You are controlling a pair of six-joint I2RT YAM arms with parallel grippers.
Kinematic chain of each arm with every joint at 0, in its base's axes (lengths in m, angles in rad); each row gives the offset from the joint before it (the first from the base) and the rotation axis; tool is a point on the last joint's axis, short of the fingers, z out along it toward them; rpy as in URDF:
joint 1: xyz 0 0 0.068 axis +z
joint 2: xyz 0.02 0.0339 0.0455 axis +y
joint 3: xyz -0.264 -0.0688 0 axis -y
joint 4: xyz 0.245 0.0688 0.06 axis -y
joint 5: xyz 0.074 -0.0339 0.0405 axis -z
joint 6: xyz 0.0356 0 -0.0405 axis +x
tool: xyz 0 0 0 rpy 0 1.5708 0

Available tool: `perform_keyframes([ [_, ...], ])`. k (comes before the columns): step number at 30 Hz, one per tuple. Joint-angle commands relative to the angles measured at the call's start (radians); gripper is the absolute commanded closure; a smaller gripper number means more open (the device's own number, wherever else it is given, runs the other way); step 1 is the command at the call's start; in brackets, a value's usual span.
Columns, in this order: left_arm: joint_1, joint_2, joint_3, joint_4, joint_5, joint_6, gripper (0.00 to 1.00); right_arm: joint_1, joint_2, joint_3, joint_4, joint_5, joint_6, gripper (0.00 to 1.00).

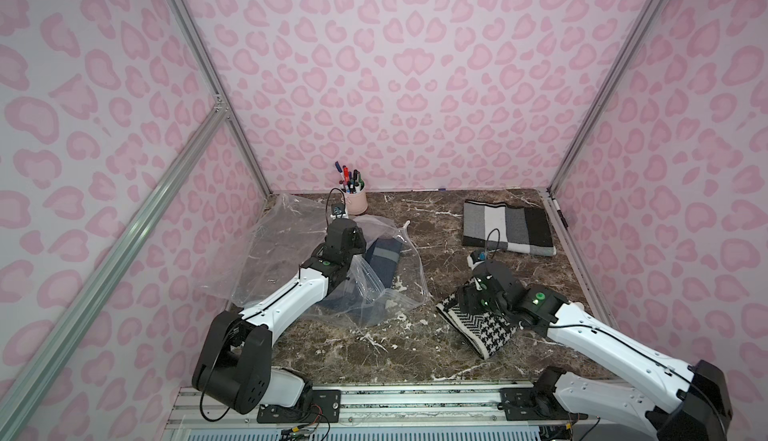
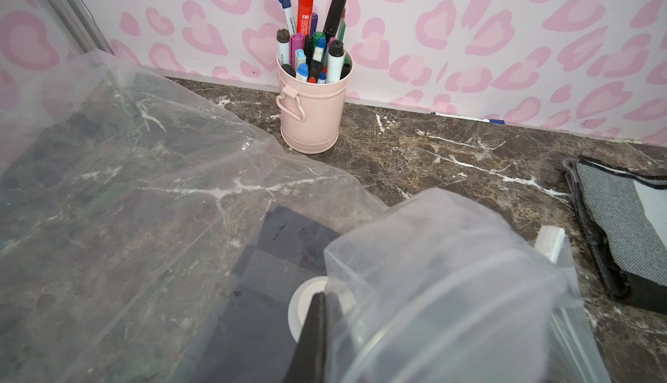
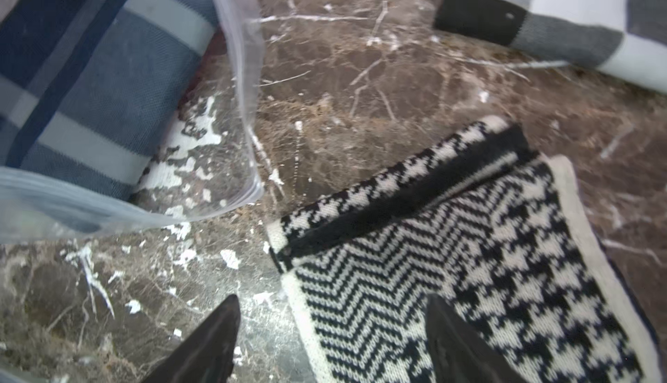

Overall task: Take the blanket out of the vacuum bag
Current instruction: Pick up the blanket at the center of the board.

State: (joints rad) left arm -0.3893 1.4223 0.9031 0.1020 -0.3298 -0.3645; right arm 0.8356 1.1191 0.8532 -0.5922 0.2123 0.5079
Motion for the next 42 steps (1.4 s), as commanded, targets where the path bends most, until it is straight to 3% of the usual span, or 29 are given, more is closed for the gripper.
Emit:
perform_keyframes([
  [1, 0.002, -0.002, 0.008, -0.002, -0.009, 0.004, 0.96, 0.082, 0.107, 0.109, -0.118, 0.095, -0.104, 0.17],
  [5, 0.011, -0.020, 0.013, -0.012, -0.022, 0.016, 0.96, 0.094, 0.290, 0.194, -0.332, 0.172, 0.034, 0.16],
  [12, 0.038, -0.036, -0.003, -0.007, -0.003, 0.027, 0.96, 0.143, 0.377, 0.123, -0.297, 0.145, 0.143, 0.15],
  [24, 0.041, -0.013, -0.015, 0.005, 0.012, 0.021, 0.96, 0.163, 0.347, -0.034, -0.118, 0.124, 0.110, 0.14],
  [28, 0.041, -0.007, -0.007, 0.000, 0.012, 0.022, 0.96, 0.163, 0.383, -0.043, -0.077, 0.163, 0.099, 0.13],
  [35, 0.040, -0.005, -0.006, -0.006, 0.013, 0.027, 0.96, 0.158, 0.470, -0.063, 0.019, 0.125, 0.049, 0.13],
  [39, 0.041, -0.007, -0.003, -0.010, 0.011, 0.031, 0.96, 0.156, 0.544, -0.063, 0.035, 0.104, 0.050, 0.26],
  [42, 0.040, -0.008, 0.001, -0.014, 0.008, 0.036, 0.96, 0.147, 0.576, -0.067, 0.057, 0.057, 0.060, 0.47],
])
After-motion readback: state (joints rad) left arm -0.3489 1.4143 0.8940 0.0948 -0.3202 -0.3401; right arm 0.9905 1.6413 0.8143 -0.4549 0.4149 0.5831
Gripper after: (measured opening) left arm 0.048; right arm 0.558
